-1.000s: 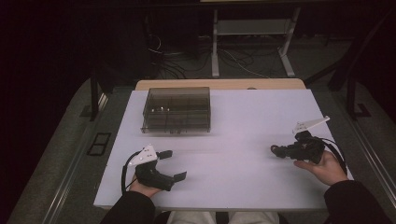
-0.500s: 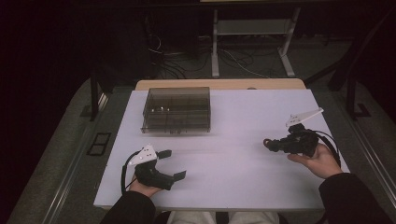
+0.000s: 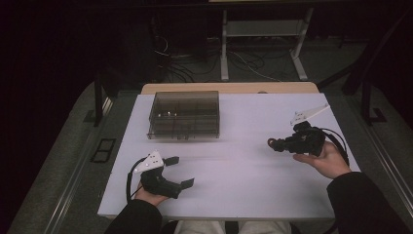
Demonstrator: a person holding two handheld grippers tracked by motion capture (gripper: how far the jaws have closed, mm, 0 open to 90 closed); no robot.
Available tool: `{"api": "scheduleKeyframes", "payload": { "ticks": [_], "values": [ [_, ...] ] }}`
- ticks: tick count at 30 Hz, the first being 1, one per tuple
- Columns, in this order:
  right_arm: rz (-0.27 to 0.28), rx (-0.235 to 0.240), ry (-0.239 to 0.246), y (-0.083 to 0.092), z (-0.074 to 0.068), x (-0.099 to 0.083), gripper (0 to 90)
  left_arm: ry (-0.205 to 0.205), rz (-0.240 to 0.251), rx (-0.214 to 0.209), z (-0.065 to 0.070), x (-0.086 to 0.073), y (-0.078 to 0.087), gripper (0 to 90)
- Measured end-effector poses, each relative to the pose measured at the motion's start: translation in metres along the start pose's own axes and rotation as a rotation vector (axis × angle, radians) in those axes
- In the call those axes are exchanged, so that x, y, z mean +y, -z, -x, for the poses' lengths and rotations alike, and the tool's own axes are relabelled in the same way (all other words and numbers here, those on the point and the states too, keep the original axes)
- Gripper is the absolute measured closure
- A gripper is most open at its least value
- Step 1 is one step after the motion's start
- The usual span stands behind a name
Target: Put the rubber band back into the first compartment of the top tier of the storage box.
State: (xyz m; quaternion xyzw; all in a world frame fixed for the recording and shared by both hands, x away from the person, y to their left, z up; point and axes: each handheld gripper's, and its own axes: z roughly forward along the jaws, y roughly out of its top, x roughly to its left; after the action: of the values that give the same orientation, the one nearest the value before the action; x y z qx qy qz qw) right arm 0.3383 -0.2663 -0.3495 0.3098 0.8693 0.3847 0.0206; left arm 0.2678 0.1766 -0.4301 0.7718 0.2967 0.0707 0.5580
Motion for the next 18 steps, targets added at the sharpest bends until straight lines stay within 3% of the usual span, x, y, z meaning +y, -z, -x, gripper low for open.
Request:
{"api": "scheduleKeyframes", "payload": {
  "ticks": [18],
  "values": [
    [0.003, 0.013, 0.059, -0.003, -0.012, 0.035, 85.0, -0.003, 0.000, -0.003, -0.001, 0.000, 0.000, 0.0]
  ]
}}
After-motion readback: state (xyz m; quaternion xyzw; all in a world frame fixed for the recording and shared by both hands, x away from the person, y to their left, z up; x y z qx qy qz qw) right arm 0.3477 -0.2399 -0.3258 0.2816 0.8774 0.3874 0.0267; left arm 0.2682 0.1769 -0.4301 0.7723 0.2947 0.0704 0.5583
